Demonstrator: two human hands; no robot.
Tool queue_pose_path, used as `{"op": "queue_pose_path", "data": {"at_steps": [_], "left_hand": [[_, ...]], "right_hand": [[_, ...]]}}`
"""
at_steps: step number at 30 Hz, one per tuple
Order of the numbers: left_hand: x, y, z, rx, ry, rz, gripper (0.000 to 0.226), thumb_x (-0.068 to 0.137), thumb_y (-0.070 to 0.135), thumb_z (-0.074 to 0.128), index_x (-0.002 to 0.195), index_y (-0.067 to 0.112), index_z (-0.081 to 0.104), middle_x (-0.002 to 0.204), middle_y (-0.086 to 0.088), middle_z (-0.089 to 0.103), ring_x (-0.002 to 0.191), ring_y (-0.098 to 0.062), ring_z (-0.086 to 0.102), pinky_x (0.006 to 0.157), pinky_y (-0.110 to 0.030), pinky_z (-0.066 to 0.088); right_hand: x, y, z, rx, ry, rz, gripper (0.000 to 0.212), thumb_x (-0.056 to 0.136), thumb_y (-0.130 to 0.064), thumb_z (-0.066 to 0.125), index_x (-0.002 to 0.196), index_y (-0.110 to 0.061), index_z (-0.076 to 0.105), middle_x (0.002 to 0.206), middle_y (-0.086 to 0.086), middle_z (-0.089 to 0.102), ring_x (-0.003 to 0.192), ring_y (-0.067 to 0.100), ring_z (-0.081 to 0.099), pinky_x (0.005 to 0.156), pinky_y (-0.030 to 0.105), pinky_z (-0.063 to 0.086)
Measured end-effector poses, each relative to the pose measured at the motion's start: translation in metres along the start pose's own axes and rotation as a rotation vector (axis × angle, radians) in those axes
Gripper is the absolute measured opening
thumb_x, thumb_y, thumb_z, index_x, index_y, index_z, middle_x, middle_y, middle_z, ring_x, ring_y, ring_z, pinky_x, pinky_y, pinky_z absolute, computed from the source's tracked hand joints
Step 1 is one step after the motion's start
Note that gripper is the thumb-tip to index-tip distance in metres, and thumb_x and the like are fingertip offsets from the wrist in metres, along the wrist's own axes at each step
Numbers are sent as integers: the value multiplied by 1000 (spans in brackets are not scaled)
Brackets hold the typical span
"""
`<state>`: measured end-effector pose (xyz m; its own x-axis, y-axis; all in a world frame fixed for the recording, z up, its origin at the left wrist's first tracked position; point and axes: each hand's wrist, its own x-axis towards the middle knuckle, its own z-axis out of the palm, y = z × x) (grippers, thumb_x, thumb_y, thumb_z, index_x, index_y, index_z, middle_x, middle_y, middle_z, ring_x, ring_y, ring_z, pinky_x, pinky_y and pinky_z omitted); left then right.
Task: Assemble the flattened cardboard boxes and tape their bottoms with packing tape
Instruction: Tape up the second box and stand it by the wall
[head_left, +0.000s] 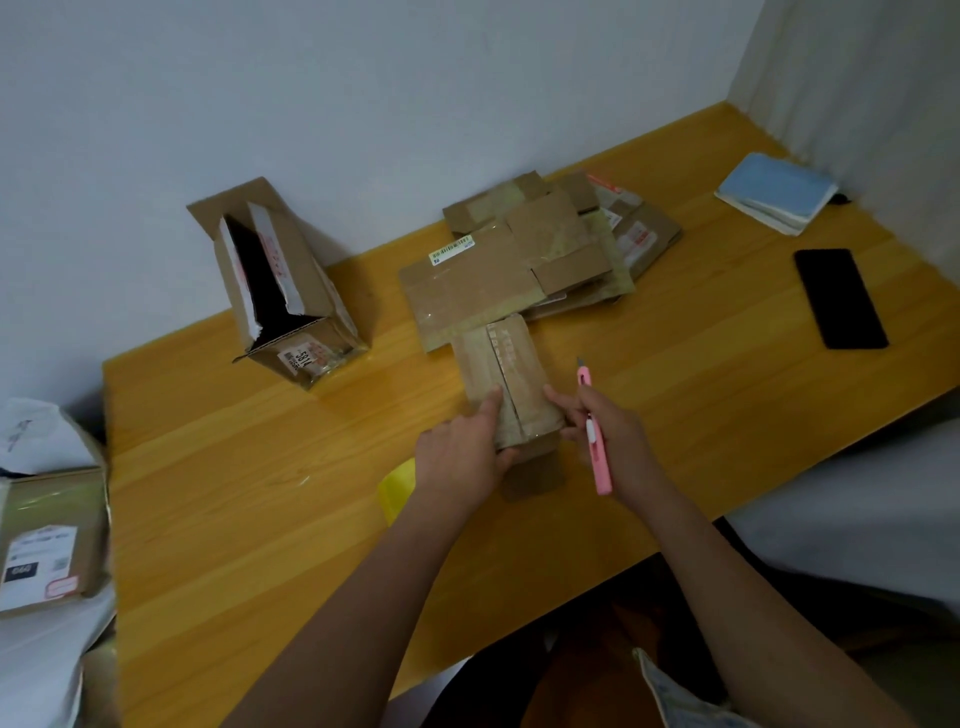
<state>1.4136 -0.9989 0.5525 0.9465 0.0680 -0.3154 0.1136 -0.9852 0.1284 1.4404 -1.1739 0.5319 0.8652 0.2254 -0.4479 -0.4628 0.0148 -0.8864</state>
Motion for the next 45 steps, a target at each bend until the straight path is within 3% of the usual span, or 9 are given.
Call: {"op": "queue_pose_path", "data": {"at_steps": [4, 7, 12, 21, 24, 28, 32, 38, 45], "left_hand": [[-1, 3, 2, 8, 15, -28, 76, 93, 48, 55, 152, 32, 10, 120, -8, 62, 107, -29, 61, 79, -39, 48], [-1, 3, 0, -20, 12, -34, 75, 92, 47, 56, 152, 33, 12, 123, -8, 61, 109, -30, 60, 81, -38, 47], [-2, 2, -1, -31, 9, -29, 76, 92, 49, 57, 152, 32, 13, 125, -8, 60, 110, -30, 59, 82, -37, 47], [1, -7, 1, -98, 3, -6, 79, 87, 57, 58, 151, 36, 16, 122, -5, 62, 105, -28, 60, 78, -37, 47], [2, -7, 0, -65, -5, -6, 79, 88, 56, 58, 152, 36, 15, 121, -6, 62, 104, -28, 60, 77, -37, 48], [-1, 1, 3, -2, 20, -47, 77, 91, 55, 53, 152, 35, 11, 119, -8, 62, 103, -28, 61, 77, -37, 49], [5, -12, 5, -184, -8, -29, 86, 81, 60, 64, 151, 39, 18, 128, -4, 60, 108, -25, 61, 83, -37, 52], [-6, -51, -3, -675, -147, -15, 107, 74, 37, 81, 153, 40, 9, 134, 1, 53, 118, -14, 54, 90, -29, 45], [-5, -48, 4, -618, -236, -115, 57, 87, 51, 64, 133, 19, 56, 141, 2, 53, 130, -17, 47, 105, -37, 42]], "right_hand": [[1, -11, -10, -63, -129, 55, 43, 102, -43, 35, 98, -34, 77, 111, -11, 71, 113, 50, 50, 56, 28, 45], [0, -10, -6, -104, -66, 35, 41, 98, -42, 45, 99, -15, 75, 104, 12, 67, 71, 12, 63, 55, 19, 46], [-2, 6, 0, -165, -12, -115, 16, 93, -42, 57, 84, -44, 71, 100, 22, 66, 99, 43, 61, 95, 53, 51], [11, 39, -2, -687, 160, -514, 28, 90, -20, 67, 107, 1, 66, 104, 6, 73, 82, 6, 70, 74, 18, 57], [7, 35, -1, -716, 137, -425, 32, 89, -46, 65, 100, -17, 71, 94, -5, 74, 80, 3, 69, 70, 18, 57], [7, 33, 3, -619, 158, -490, 11, 87, 0, 68, 93, -6, 61, 111, -2, 69, 97, -9, 62, 81, 3, 45], [0, 30, 12, -498, 158, -467, 52, 88, 0, 65, 102, -46, 45, 118, 19, 63, 90, 17, 63, 77, 21, 52], [-3, 21, 22, -573, 150, -474, 28, 87, -31, 72, 106, -38, 53, 124, 2, 65, 89, 4, 65, 71, 16, 54], [4, 21, 39, -555, 332, -455, 44, 82, -22, 76, 72, -29, 33, 131, -1, 60, 89, 2, 67, 65, 14, 48]]}}
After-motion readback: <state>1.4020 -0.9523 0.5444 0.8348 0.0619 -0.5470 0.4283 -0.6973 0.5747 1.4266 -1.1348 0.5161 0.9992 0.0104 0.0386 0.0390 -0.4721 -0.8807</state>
